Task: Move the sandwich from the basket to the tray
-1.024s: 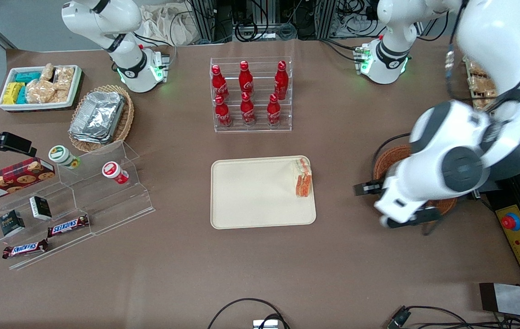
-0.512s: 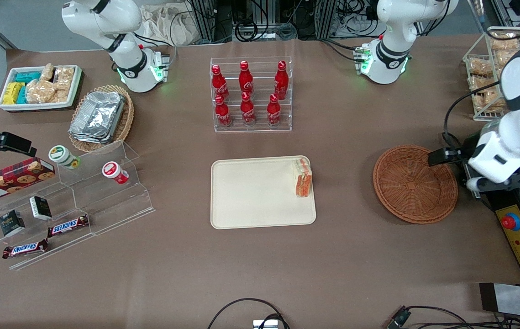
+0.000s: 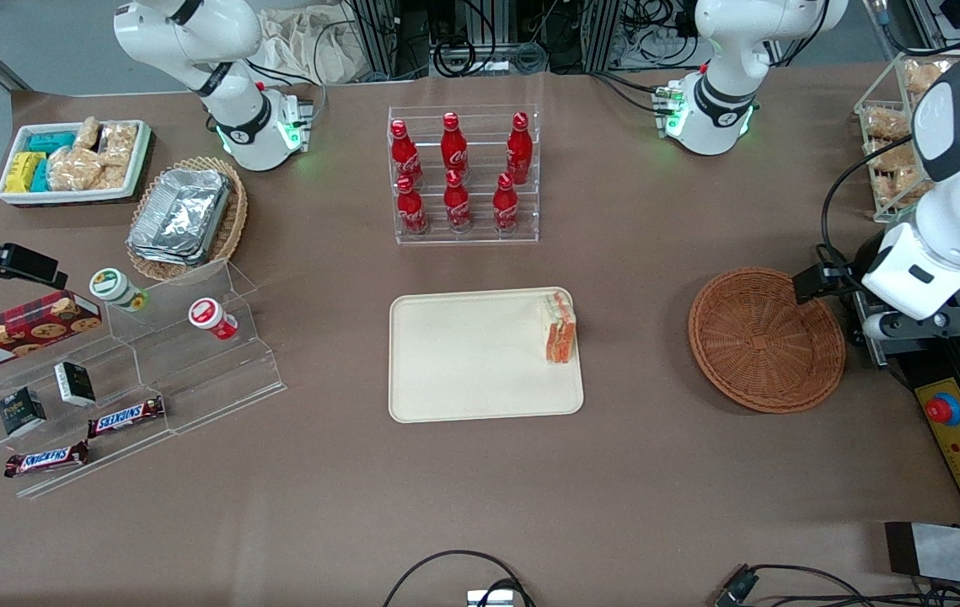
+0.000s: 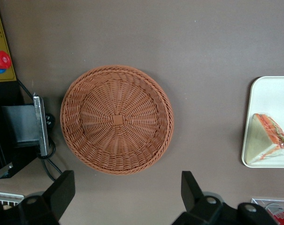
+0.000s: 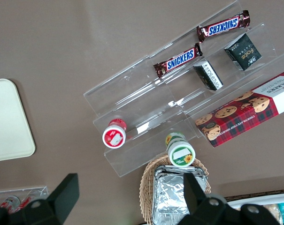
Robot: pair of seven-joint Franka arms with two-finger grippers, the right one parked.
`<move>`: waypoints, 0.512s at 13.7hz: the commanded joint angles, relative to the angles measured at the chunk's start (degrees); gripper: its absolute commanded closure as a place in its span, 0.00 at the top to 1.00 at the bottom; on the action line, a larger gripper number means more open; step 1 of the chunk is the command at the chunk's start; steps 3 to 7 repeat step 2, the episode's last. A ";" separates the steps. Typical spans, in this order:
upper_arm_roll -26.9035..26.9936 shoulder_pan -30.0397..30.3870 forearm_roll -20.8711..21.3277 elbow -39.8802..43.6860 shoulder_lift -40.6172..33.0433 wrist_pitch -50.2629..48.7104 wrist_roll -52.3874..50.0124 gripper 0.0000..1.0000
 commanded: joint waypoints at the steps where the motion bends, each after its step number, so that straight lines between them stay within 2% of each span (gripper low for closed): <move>1: 0.26 -0.69 1.20 4.99 3.03 -0.71 0.13 1.00; 7: 0.26 -1.21 1.20 6.14 3.65 -1.06 -0.40 1.00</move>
